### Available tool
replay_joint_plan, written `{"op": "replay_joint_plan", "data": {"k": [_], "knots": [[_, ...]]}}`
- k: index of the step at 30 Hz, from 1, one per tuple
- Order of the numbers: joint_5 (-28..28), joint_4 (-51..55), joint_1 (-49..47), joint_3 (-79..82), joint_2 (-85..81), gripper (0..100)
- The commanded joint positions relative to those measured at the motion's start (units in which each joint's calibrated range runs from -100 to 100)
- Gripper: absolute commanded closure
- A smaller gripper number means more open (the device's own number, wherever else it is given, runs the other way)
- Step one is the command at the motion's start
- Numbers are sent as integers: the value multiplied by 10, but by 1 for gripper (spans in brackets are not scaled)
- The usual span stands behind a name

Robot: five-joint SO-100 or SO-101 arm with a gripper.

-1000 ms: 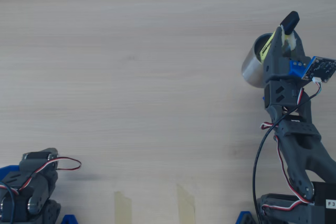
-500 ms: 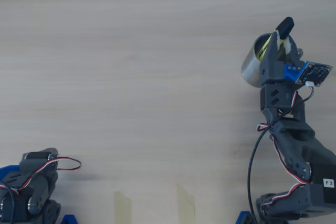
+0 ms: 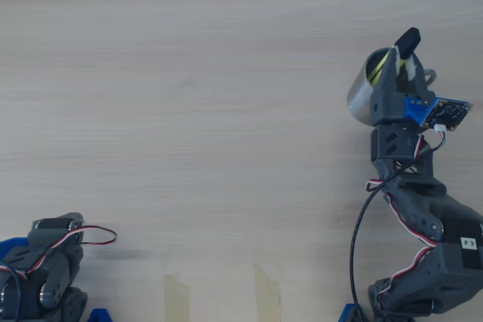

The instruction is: Grab the yellow pen and put it in the silver cup.

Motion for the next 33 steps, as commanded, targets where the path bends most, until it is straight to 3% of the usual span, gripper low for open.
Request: {"op": "replay_joint_plan", "data": {"k": [1,27,33], "knots": [[-3,-10,-2,-23,3,98],[2,-12,2,-25,20,98],[2,43,-4,-31,16,98]]}}
